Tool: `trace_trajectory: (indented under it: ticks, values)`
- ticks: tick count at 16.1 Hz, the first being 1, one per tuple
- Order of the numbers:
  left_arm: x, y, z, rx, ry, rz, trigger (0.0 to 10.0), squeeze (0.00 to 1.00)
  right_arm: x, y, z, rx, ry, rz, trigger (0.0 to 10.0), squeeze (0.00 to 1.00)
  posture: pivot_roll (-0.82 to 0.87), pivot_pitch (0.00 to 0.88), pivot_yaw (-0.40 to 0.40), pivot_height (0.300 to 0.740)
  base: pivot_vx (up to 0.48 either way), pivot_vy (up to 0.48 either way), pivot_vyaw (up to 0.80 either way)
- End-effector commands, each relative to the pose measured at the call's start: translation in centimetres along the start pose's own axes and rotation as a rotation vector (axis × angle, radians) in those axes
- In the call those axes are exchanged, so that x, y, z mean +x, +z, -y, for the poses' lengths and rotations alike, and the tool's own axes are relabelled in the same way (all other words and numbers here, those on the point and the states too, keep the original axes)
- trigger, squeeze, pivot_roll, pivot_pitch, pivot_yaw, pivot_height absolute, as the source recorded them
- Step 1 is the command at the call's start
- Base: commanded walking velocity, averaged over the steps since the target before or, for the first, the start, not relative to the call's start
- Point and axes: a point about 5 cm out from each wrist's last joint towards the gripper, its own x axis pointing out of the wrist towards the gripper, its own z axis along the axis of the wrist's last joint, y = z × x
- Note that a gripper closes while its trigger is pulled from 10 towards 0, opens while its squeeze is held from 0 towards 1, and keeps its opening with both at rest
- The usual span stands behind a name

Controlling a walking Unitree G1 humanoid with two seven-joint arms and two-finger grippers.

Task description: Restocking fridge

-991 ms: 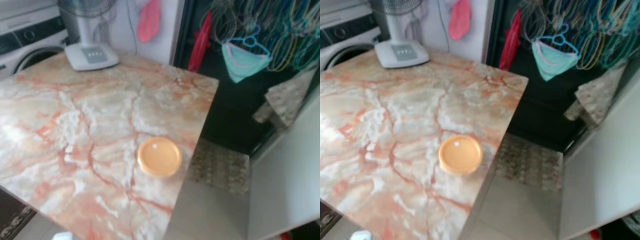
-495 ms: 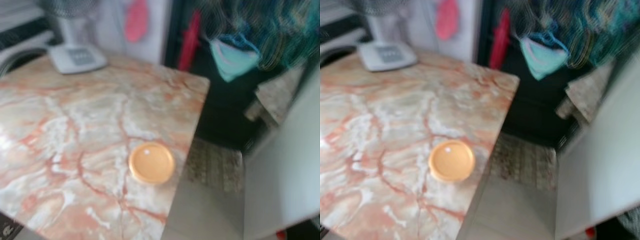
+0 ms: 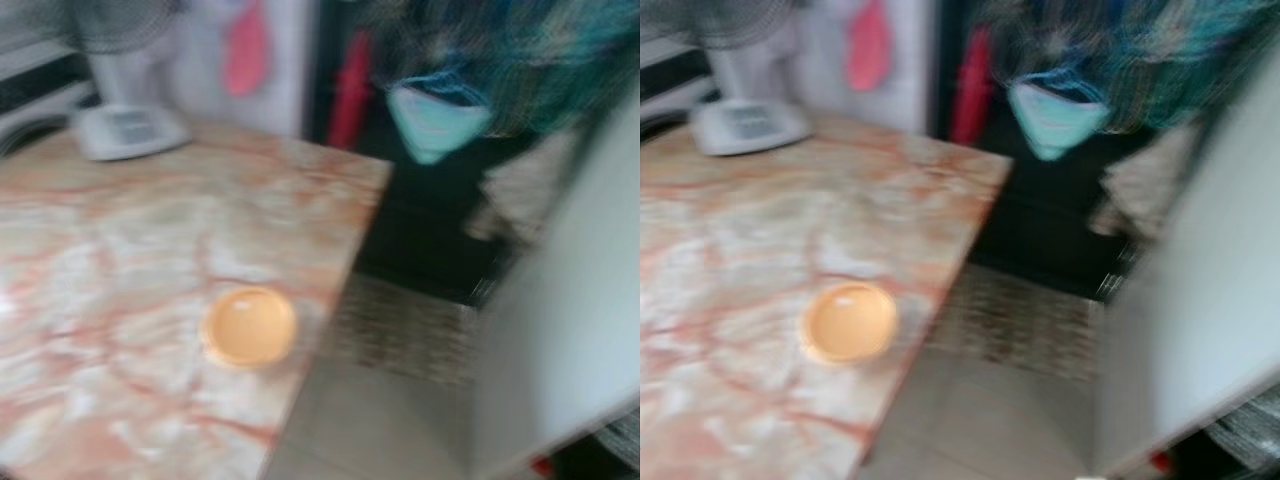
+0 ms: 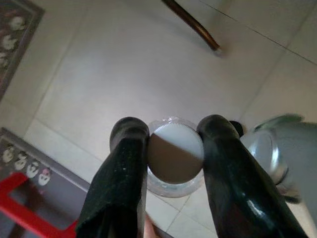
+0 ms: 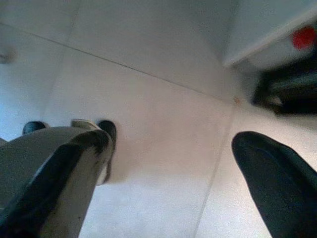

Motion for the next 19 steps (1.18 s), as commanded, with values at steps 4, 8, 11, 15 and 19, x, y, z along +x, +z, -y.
trace_trajectory:
  ticks: [4, 8, 11, 15, 19]
  values:
    - [-0.11, -0.48, -0.14, 0.015, 0.005, -0.017, 10.0, 0.0, -0.05, -0.29, -0.02, 0.012, 0.004, -0.008, 10.0, 0.0, 0.19, 0.0, -0.062, 0.74, 0.0, -0.311, -0.51]
    - [-0.11, -0.46, -0.09, 0.014, 0.005, -0.015, 10.0, 0.0, -0.05, -0.26, -0.04, 0.01, 0.007, -0.007, 10.0, 0.0, 0.2, 0.0, -0.064, 0.74, 0.0, -0.302, -0.49]
    - [-0.12, -0.5, -0.14, -0.004, 0.011, -0.016, 10.0, 0.0, -0.03, -0.19, -0.07, 0.01, 0.01, -0.003, 10.0, 0.0, 0.2, 0.0, -0.065, 0.74, 0.0, -0.081, 0.0]
    - [-0.09, -0.44, -0.1, -0.006, 0.008, -0.018, 10.0, 0.0, 0.0, -0.06, -0.15, 0.013, 0.012, 0.004, 10.0, 0.0, 0.2, 0.0, -0.065, 0.74, 0.0, 0.0, 0.0]
    - [-0.05, -0.35, -0.07, -0.012, 0.004, -0.02, 10.0, 0.0, 0.01, 0.01, -0.19, 0.025, 0.01, 0.011, 10.0, 0.0, 0.2, 0.0, -0.065, 0.74, 0.0, 0.0, 0.0]
